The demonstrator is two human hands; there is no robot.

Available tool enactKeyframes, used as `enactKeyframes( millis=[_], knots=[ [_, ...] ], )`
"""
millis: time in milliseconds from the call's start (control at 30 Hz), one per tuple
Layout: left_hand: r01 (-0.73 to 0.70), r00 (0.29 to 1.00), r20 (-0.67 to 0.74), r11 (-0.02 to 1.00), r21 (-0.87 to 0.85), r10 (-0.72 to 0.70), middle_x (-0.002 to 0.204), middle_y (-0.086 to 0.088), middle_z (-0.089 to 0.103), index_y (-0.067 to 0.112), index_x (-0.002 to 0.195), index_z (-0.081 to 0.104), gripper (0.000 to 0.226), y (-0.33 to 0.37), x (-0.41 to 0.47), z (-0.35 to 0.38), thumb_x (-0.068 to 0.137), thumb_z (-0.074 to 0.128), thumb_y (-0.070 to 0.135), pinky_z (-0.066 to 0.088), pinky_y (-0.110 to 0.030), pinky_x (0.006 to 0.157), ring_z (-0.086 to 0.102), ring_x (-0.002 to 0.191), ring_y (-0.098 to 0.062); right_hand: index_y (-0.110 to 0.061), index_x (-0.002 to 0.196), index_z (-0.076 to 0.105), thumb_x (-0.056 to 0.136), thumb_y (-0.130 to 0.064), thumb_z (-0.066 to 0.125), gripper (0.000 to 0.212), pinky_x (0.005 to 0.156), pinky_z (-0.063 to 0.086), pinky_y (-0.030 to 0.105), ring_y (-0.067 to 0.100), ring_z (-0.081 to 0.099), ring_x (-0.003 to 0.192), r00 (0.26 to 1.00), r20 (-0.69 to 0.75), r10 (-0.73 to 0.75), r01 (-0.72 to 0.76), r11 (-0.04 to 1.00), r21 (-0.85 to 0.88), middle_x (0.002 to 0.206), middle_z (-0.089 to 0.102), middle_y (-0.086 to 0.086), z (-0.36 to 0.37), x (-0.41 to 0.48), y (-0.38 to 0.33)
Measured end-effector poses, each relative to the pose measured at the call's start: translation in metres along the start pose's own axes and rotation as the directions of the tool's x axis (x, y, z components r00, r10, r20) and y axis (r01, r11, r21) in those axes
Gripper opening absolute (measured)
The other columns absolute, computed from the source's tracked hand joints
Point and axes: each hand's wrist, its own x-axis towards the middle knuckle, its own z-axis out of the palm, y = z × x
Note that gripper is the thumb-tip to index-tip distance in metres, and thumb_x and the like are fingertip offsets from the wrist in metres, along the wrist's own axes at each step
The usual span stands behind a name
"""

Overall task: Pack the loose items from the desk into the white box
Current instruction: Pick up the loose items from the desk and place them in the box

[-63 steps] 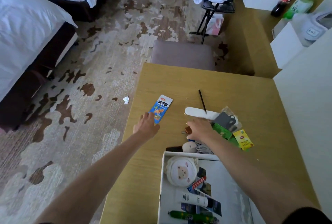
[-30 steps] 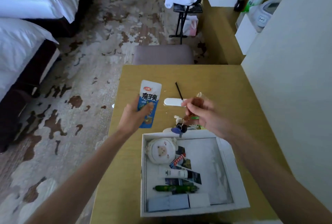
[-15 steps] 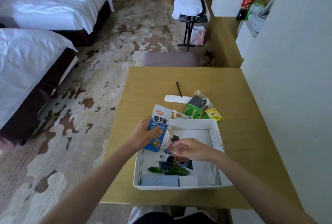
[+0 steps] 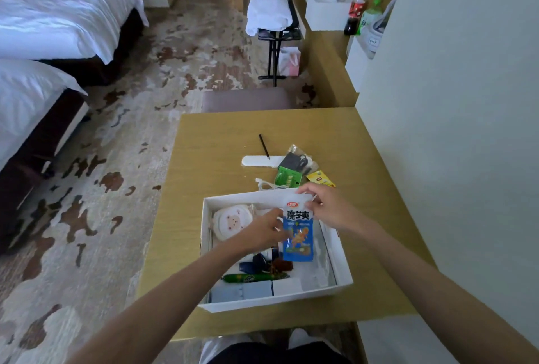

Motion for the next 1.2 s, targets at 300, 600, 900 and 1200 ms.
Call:
enactKeyframes(
  millis=[300, 600, 900, 1200],
  knots=[
    [-0.037, 0.991, -0.105, 0.912, 0.409, 0.087, 0.109, -0.003, 0.069, 0.021, 0.121, 0.051, 0.030, -0.021, 0.008, -0.009, 0.093, 0.043, 0.023, 0.053, -0.041, 0.087, 0.064, 0.096, -0.020, -0.016, 0.125, 0.056, 0.091, -0.012, 0.056, 0.034, 0.089, 0.041, 0.037, 0.025, 0.044, 0.118, 0.929, 0.353, -0.113, 0.338, 0.646, -0.685, 0.124, 0.054, 0.007, 0.019, -0.012, 0.017],
    [-0.143, 0.891, -0.305, 0.846, 0.514, 0.336, 0.097, 0.000, 0.071, 0.021, 0.111, 0.060, 0.022, -0.008, 0.034, -0.066, 0.095, 0.044, 0.024, 0.057, -0.035, 0.065, 0.067, 0.075, -0.017, -0.017, 0.102, 0.067, 0.094, -0.024, 0.056, 0.015, 0.077, 0.045, 0.025, 0.014, 0.058, 0.096, 0.978, -0.048, -0.202, 0.171, 0.914, -0.368, 0.101, 0.066, -0.003, -0.011, 0.026, 0.014],
    [-0.011, 0.937, -0.321, 0.933, 0.360, 0.135, 0.104, 0.003, 0.067, 0.024, 0.105, 0.061, 0.020, -0.014, 0.109, -0.116, 0.090, 0.049, 0.022, 0.057, -0.039, 0.076, 0.065, 0.086, -0.018, -0.006, 0.109, 0.064, 0.093, -0.007, 0.053, 0.020, 0.068, 0.050, 0.027, 0.018, 0.061, 0.089, 0.977, -0.106, 0.186, -0.199, 0.971, -0.131, 0.105, 0.065, 0.007, -0.004, 0.117, 0.032],
    [-0.087, 0.995, 0.022, 0.749, 0.656, 0.096, 0.131, -0.011, 0.055, 0.015, 0.126, 0.054, 0.040, -0.032, 0.171, -0.108, 0.089, 0.058, 0.028, 0.042, -0.040, 0.098, 0.047, 0.123, -0.028, -0.014, 0.113, 0.064, 0.087, -0.015, 0.061, 0.027, 0.072, 0.057, 0.042, 0.030, 0.066, 0.090, 0.962, -0.010, 0.273, -0.246, 0.848, -0.469, 0.099, 0.069, 0.012, 0.036, 0.177, 0.063]
  ],
)
